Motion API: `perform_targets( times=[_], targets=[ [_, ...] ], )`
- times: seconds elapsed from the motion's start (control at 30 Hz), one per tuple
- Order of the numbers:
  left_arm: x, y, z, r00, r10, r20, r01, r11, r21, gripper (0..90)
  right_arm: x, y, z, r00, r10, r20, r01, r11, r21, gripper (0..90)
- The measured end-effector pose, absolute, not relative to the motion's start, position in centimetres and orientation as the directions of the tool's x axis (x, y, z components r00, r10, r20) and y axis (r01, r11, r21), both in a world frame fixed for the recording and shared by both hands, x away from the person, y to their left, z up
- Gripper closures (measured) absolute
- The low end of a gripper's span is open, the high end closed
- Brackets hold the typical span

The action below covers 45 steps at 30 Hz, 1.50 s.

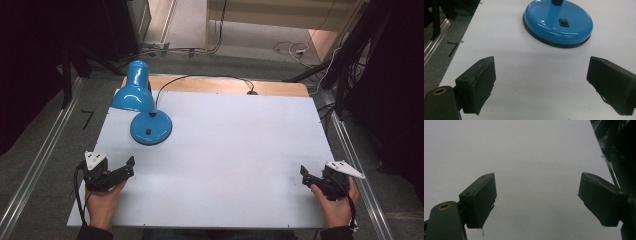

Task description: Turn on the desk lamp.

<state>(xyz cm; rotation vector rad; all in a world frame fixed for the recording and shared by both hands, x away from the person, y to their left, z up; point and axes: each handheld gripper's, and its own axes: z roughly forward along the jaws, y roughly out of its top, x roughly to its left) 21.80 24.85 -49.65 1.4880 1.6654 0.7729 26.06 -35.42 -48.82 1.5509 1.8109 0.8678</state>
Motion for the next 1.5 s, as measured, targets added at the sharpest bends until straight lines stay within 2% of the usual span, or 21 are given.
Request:
perform_targets(
  times=[0.23,0.4,0.6,0.87,1.03,1.17,1.33,1.5],
  targets=[
    [22.3,24.8,-49.3,-0.034,0.99,-0.134,0.509,0.133,0.85,11.2,25.8,-35.7,-48.8,-0.145,0.989,0.002,0.614,0.089,0.784,12.4],
    [23.0,24.7,-49.2,-0.026,0.986,-0.165,0.507,0.155,0.848,11.9,26.1,-36.0,-49.0,-0.133,0.991,0.011,0.632,0.076,0.772,10.8],
    [23.9,24.4,-49.4,-0.029,0.991,-0.132,0.513,0.127,0.849,12.6,26.3,-36.2,-49.3,-0.125,0.992,0.012,0.65,0.073,0.756,10.7],
    [25.0,24.6,-49.5,-0.021,0.986,-0.164,0.516,0.151,0.843,12.1,26.5,-35.9,-49.5,-0.131,0.991,0.007,0.661,0.082,0.746,9.4],
    [25.5,25.1,-49.3,-0.016,0.973,-0.23,0.544,0.201,0.815,5.6,26.5,-35.9,-49.5,-0.131,0.991,0.009,0.661,0.081,0.746,9.4],
    [25.4,25.0,-49.1,-0.039,0.982,-0.184,0.52,0.177,0.836,7.6,26.5,-35.9,-49.5,-0.127,0.992,0.008,0.666,0.079,0.742,9.4],
    [25.7,24.7,-49.0,-0.036,0.986,-0.163,0.507,0.158,0.847,12.3,26.5,-35.9,-49.5,-0.131,0.991,0.008,0.661,0.081,0.746,9.4],
    [26.2,24.3,-48.9,-0.028,0.99,-0.138,0.507,0.133,0.852,13.2,26.6,-35.9,-49.5,-0.129,0.992,0.008,0.664,0.08,0.744,9.5]
  ],
)
